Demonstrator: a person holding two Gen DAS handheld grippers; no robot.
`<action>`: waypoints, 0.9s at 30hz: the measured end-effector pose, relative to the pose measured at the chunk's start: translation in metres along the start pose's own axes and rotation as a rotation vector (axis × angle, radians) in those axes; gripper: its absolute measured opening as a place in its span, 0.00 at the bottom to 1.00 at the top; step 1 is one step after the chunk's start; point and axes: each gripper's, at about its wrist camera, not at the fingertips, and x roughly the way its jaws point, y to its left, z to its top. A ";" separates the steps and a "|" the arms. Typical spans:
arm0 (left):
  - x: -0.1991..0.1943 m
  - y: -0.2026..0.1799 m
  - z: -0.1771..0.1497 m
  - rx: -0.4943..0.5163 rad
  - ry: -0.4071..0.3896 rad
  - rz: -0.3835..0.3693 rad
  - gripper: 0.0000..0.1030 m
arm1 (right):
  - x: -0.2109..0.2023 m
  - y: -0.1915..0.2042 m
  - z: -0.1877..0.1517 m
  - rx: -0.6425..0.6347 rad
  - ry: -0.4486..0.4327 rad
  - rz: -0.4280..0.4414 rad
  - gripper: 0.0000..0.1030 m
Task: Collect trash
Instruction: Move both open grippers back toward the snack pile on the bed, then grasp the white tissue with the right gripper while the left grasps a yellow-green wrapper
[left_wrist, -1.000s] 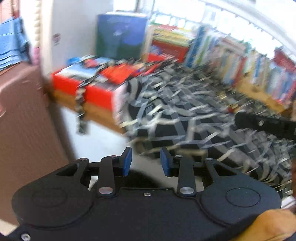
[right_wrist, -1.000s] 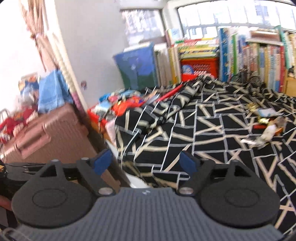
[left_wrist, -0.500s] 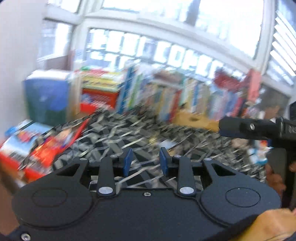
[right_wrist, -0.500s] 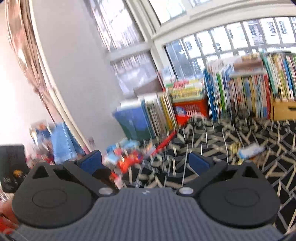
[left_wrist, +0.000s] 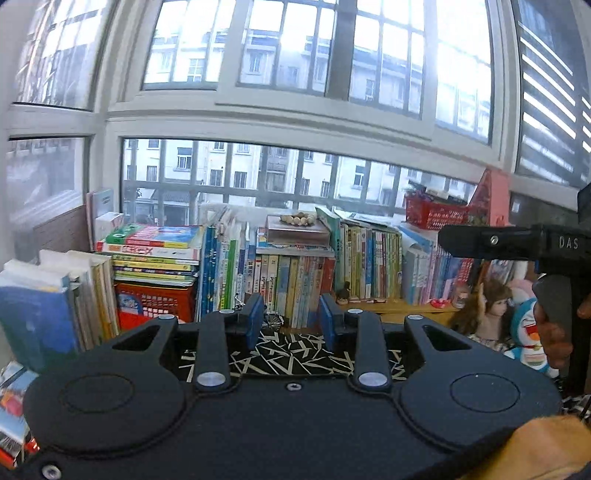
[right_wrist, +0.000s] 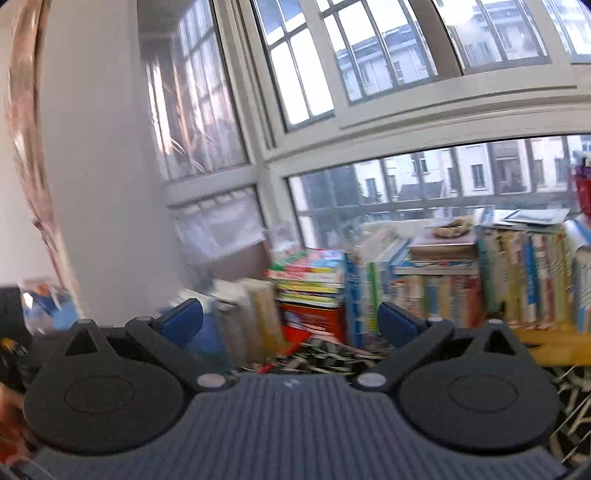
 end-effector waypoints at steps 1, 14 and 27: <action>0.016 -0.005 0.000 0.010 0.007 0.002 0.33 | 0.007 -0.008 -0.001 -0.020 0.017 -0.013 1.00; 0.176 -0.026 -0.157 0.049 0.356 0.044 0.65 | 0.110 -0.127 -0.135 -0.087 0.447 -0.102 1.00; 0.222 -0.041 -0.266 0.146 0.623 -0.049 0.65 | 0.166 -0.125 -0.220 0.066 0.659 0.142 0.71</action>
